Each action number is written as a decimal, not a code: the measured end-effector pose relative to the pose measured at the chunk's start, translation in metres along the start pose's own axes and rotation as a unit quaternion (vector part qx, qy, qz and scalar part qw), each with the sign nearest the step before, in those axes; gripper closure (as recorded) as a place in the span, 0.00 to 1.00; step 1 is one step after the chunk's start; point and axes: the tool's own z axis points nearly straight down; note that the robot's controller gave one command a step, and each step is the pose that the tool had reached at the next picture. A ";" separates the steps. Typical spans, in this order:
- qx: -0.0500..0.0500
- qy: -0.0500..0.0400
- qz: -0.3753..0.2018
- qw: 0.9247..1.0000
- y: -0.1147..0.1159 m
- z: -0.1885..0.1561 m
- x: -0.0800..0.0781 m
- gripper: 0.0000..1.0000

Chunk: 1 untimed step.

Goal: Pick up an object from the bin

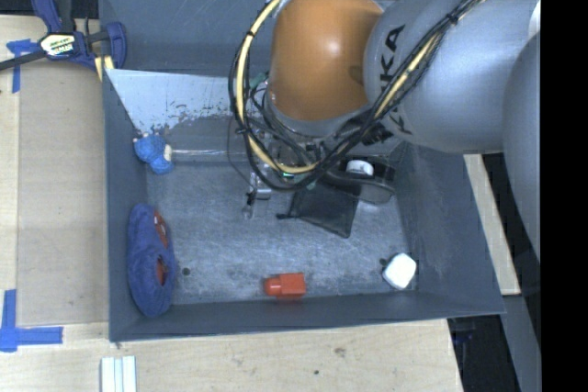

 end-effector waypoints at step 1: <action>0.000 0.000 0.060 0.998 0.028 0.132 -0.050 0.00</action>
Offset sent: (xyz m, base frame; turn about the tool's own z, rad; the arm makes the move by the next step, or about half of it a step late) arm 0.0503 0.0288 -0.1279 0.1203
